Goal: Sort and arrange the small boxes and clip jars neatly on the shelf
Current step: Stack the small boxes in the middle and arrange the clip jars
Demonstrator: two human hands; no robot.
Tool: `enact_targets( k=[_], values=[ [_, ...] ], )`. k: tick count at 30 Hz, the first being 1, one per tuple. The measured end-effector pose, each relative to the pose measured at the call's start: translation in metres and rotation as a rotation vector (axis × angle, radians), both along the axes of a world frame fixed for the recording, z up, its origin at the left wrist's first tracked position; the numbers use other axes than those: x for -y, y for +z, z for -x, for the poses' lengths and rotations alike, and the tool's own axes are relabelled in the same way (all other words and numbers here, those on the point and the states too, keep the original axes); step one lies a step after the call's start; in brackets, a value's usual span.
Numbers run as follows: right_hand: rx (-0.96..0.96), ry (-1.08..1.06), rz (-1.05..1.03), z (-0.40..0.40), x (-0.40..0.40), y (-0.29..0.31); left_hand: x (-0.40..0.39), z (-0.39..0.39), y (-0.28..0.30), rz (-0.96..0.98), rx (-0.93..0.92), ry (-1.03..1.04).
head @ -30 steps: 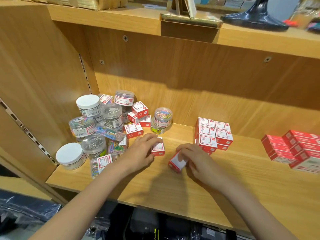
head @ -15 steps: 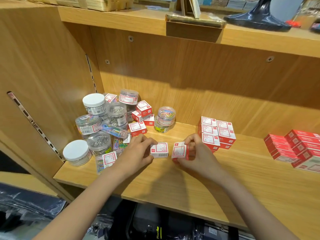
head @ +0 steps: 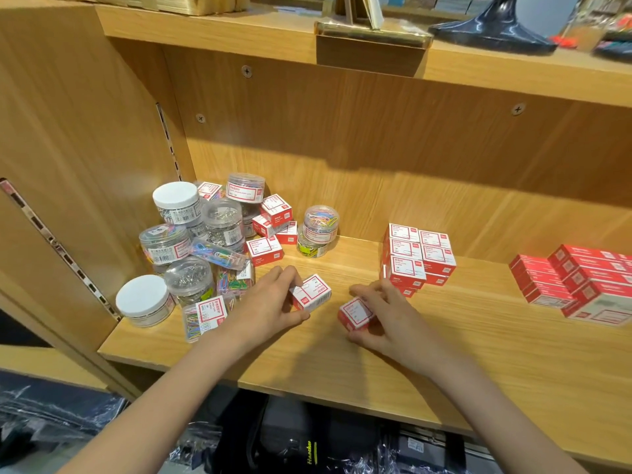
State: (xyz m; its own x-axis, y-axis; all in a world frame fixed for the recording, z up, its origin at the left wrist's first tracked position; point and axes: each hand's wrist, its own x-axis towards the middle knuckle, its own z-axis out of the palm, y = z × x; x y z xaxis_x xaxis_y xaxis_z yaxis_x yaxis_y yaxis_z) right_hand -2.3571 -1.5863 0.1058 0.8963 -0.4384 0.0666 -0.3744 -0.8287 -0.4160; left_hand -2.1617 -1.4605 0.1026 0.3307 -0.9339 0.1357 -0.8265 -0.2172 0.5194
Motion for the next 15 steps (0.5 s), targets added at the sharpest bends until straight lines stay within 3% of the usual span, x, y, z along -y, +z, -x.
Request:
enact_targets(
  k=[4,8,11,12,15],
  values=[
    [0.008,-0.017,-0.091,0.003,0.001,-0.005,-0.004,0.001,0.000,0.000,-0.029,-0.019],
    [0.060,-0.045,-0.171,0.003,0.007,-0.001,-0.004,-0.006,0.003,-0.003,-0.202,-0.050],
    [0.259,-0.168,-0.515,-0.003,0.007,0.006,-0.005,-0.011,0.004,0.005,-0.331,-0.041],
    [0.311,-0.185,-0.579,-0.004,0.008,0.008,-0.004,-0.011,0.005,0.004,-0.334,-0.043],
    [0.296,-0.168,-0.473,-0.007,0.010,0.012,-0.003,-0.006,0.000,0.026,-0.196,-0.064]
  ],
)
